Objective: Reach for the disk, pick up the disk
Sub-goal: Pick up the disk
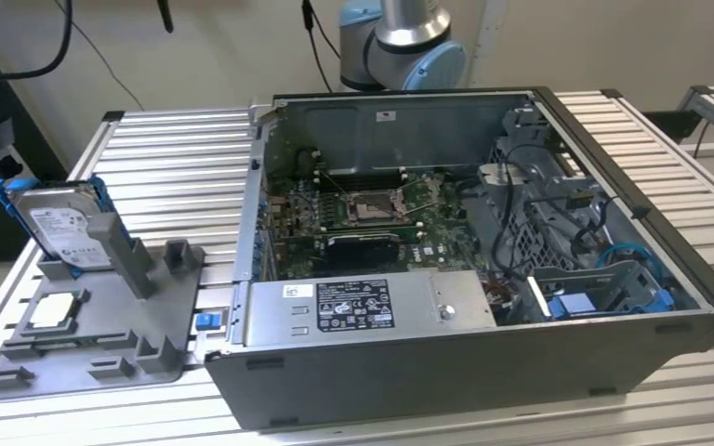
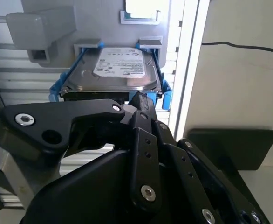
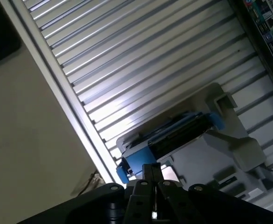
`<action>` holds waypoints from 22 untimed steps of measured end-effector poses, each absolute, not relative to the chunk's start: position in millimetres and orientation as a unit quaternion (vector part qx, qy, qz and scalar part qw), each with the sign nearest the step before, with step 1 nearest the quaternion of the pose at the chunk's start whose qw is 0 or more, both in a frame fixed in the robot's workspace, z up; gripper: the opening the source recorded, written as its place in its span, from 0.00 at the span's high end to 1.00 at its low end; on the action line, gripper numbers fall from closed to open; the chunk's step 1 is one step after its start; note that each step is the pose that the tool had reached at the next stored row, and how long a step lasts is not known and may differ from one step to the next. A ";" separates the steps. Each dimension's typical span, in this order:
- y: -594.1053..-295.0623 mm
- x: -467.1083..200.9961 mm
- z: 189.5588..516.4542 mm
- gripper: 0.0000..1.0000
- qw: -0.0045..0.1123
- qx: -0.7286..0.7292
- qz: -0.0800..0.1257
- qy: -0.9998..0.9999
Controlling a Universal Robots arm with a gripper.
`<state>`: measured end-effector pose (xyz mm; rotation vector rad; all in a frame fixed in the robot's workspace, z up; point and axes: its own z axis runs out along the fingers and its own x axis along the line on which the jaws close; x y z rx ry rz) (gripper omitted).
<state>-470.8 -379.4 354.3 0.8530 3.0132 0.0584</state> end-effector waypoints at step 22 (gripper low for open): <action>-379.4 -470.8 354.3 1.00 0.006 0.332 0.018 0.943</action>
